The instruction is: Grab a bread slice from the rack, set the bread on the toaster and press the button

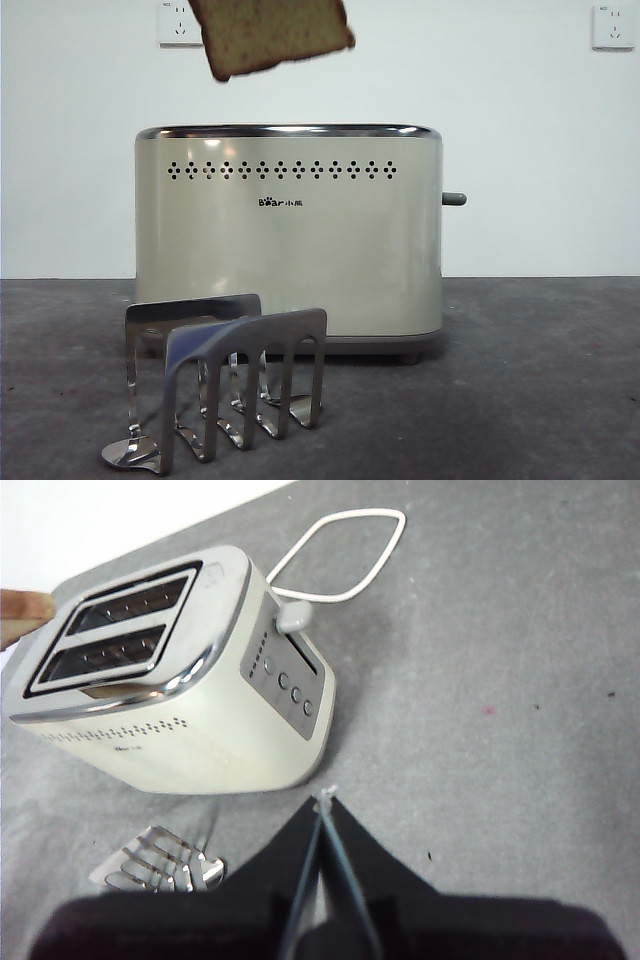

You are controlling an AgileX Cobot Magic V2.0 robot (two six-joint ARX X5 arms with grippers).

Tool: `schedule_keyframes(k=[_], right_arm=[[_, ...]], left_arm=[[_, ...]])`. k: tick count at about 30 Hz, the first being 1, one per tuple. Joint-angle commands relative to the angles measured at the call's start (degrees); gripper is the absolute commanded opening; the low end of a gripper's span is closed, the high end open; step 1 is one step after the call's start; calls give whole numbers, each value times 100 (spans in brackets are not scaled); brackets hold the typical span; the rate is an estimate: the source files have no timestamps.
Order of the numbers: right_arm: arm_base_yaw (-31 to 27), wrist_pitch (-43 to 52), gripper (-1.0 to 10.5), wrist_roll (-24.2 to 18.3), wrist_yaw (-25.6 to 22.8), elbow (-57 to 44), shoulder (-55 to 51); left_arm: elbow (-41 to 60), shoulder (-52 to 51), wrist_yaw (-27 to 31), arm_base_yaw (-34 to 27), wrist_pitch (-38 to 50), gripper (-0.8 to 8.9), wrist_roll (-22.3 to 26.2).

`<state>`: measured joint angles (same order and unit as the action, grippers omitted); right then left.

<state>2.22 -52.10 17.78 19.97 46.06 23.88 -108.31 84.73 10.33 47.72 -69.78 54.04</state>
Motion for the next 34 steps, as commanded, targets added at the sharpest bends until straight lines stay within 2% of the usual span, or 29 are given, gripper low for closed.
schedule_keyframes(k=[1, 5, 12, 29, 34], right_arm=[[2, -31, -1, -28, -2, 28, -2], [2, -79, -1, -179, -2, 28, -2], [2, -111, -1, -216, -2, 28, -2], [2, -282, -1, -817, -9, 28, -2], [2, -284, -1, -1008, -184, 28, -2]], left_arm=[[17, 157, -87, -74, 42, 22, 70], [17, 341, -330, -149, 46, 22, 188], [17, 649, -319, -179, 48, 22, 216], [20, 1213, -321, -452, 267, 22, 212], [20, 1478, -284, -468, 269, 22, 210]])
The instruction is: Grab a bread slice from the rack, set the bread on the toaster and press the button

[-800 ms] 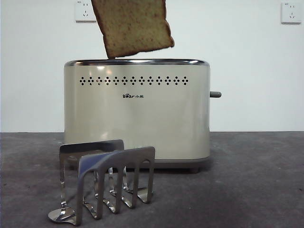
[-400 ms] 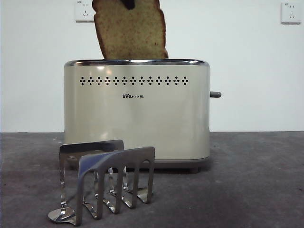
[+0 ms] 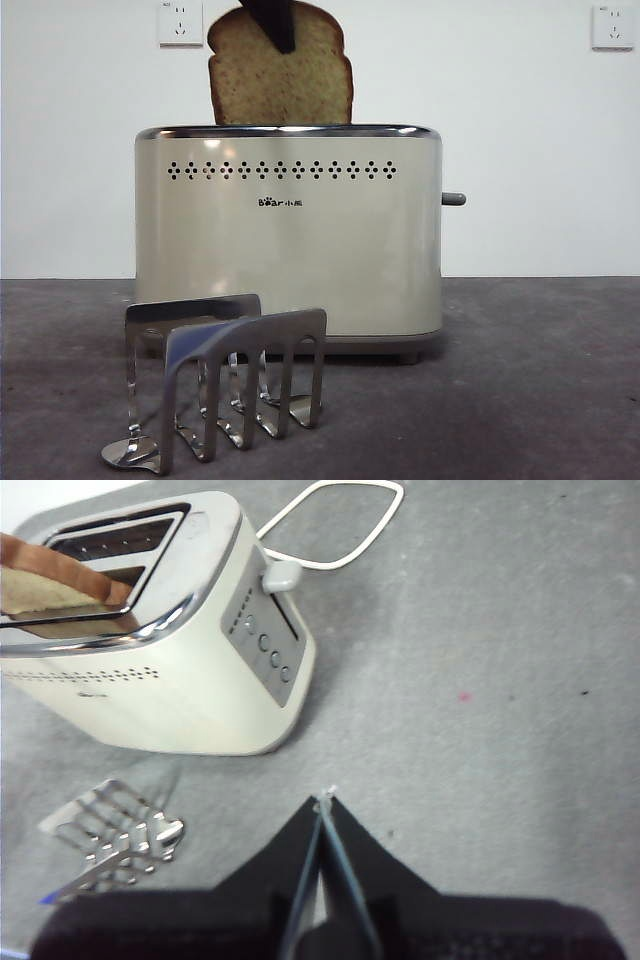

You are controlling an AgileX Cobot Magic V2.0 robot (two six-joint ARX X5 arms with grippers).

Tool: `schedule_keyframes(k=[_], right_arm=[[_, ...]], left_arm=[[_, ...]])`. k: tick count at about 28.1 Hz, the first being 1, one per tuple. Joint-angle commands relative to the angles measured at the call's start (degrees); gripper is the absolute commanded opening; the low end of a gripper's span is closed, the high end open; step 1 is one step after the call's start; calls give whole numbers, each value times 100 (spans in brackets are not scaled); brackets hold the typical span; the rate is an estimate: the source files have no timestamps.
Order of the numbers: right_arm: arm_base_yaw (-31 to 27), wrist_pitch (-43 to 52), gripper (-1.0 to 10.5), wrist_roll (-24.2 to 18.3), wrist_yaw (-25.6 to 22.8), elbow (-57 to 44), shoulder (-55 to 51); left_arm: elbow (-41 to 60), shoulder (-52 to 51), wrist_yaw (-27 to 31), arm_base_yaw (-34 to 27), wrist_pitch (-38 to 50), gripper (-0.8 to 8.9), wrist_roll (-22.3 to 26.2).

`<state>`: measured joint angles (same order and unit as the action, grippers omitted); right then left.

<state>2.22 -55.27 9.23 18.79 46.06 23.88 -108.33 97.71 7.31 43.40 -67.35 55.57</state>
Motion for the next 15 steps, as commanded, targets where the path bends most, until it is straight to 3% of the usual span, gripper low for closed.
schedule_keyframes(k=[1, 15], right_arm=[[2, 31, -1, -201, -103, 28, -2], [2, 42, -1, -354, -337, 28, -2]], left_arm=[[22, 245, 22, -35, 24, 22, 59], [22, 730, -225, -35, 264, 22, 59]])
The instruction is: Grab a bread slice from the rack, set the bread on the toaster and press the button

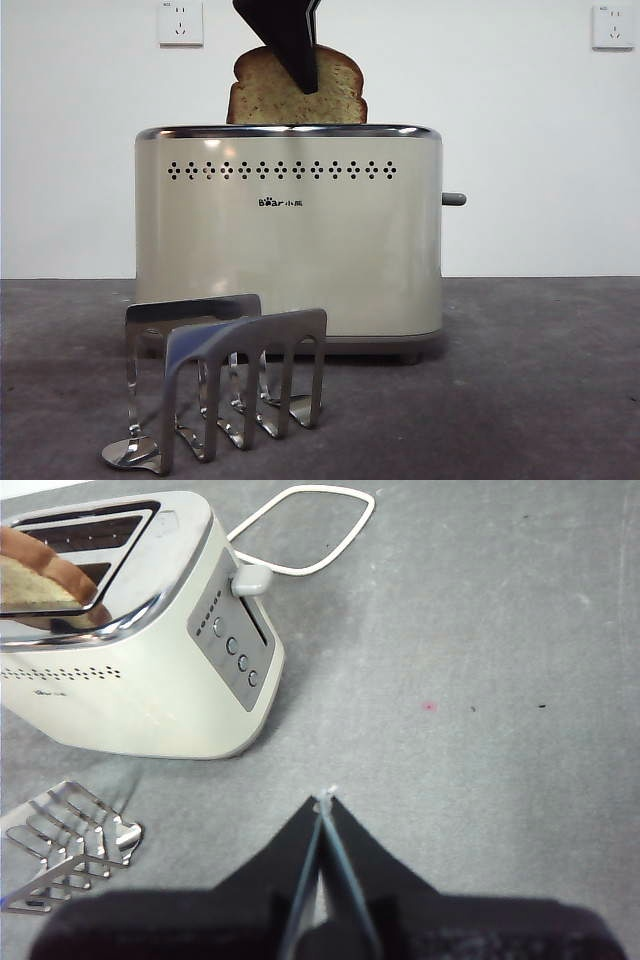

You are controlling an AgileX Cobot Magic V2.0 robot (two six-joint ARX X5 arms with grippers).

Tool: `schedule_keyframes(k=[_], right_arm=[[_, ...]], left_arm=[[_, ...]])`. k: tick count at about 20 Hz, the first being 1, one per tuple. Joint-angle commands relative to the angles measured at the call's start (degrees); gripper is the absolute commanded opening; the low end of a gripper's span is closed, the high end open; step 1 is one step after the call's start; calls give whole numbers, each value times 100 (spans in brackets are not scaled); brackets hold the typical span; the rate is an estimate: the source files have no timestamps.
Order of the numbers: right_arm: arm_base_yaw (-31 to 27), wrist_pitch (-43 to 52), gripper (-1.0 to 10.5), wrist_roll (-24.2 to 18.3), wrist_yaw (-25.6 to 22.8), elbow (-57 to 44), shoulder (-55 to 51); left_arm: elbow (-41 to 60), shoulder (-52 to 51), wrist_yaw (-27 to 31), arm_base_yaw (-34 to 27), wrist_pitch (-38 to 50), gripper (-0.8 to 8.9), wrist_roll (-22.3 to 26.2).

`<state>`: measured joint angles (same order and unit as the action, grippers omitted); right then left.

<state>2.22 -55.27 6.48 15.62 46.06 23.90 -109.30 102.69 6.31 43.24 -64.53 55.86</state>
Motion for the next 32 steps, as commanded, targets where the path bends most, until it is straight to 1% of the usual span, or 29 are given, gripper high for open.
schedule_keyframes(k=[1, 9, 11, 12, 13, 15, 16, 17, 19, 20, 22, 23, 25, 26, 27, 28, 29, 30, 31, 32], right_arm=[[2, 48, -1, -79, -20, 28, -4], [2, 98, -1, -79, -20, 28, -2], [2, 94, -1, -76, -20, 28, -2], [2, 92, -1, -79, -20, 28, -2], [2, 94, -1, -79, -20, 28, -2], [2, 94, -1, -76, -20, 28, -2], [2, 94, -1, -74, -20, 28, -2], [2, 94, -1, -74, -20, 28, -2], [2, 83, -1, -31, -17, 28, -2], [2, 76, -1, 131, -17, 28, -2], [2, -46, 0, 682, -17, 28, -2], [2, -133, -1, 890, -20, 28, -2], [2, -7, -1, 879, 35, 28, 11], [2, 175, -2, 876, 221, 28, 55], [2, 437, -2, 876, 627, 28, 122], [2, 684, -2, 894, 1045, 28, 227], [2, 977, -1, 927, 1537, 28, 376], [2, 1305, -1, 1069, 1961, 28, 586], [2, 1644, -1, 1329, 2345, 28, 841], [2, 1965, -1, 1655, 2710, 28, 1132]], left_arm=[[118, 232, -133, -20, -35, 23, 31], [118, 232, -136, -72, -197, 30, 0], [118, 229, -109, -74, -201, 32, -170], [118, 229, -31, -74, -201, 52, -232], [118, 229, 2, -74, -201, 136, -299], [118, 205, 85, -74, -201, 368, -337], [118, 175, 83, -74, -188, 436, -337], [118, 114, 81, -74, -184, 451, -376], [118, -70, 76, -72, -138, 450, -516], [118, -192, 76, -74, -107, 449, -627], [118, -529, 76, -74, -79, 449, -953], [118, -717, 76, -72, -48, 448, -1137], [118, -1141, 72, -68, -52, 438, -1572], [118, -1362, 74, -55, -59, 437, -1882], [118, -1585, 70, -35, -61, 434, -2332], [118, -1775, 63, -28, -105, 412, -2730], [118, -1965, -15, -24, -184, 322, -3161], [118, -2159, -129, -24, -313, 187, -3582], [118, -2321, -229, -24, -444, 45, -3873], [118, -2479, -223, -26, -586, -14, -4072]])
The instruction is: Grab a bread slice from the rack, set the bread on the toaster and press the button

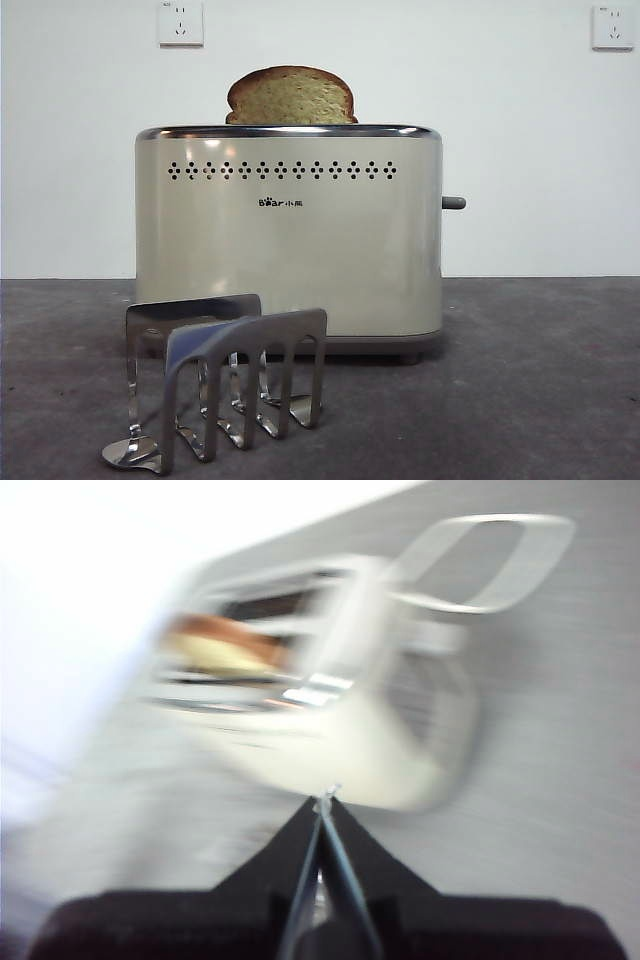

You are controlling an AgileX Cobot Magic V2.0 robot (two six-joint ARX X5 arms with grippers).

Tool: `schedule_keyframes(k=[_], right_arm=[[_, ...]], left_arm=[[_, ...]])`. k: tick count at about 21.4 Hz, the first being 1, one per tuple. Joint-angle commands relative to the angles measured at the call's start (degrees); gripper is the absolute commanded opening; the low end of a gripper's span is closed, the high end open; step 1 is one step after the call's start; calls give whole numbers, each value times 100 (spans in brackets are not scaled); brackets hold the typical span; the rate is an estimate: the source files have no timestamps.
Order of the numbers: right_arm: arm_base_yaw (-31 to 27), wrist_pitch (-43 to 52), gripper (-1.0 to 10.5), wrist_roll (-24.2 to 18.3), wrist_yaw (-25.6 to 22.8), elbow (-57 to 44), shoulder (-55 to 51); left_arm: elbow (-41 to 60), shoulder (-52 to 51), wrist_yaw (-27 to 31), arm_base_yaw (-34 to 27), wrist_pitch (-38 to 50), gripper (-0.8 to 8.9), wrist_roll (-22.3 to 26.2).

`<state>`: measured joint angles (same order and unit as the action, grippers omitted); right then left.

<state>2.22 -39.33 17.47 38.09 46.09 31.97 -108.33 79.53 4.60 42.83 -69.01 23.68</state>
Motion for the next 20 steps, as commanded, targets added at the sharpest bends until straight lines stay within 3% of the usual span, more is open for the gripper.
schedule_keyframes(k=[1, 3, 6, 13, 20], right_arm=[[2, 693, -1, 887, 815, 28, 704], [2, 1204, -1, 1132, 1364, 61, 1484], [2, 1668, -1, 1145, 1687, 170, 2389], [7, 1832, -1, 918, 1753, 1019, 4306], [83, 1832, -1, 896, 1917, 1843, 5571]], left_arm=[[22, -313, -52, 2, -319, -6, -1091], [22, -527, -50, -24, -649, -5, -1480], [22, -682, -57, -22, -647, -5, -1858], [26, -949, -87, -22, -664, -6, -2483], [37, -1113, -483, -22, -667, -6, -2636]])
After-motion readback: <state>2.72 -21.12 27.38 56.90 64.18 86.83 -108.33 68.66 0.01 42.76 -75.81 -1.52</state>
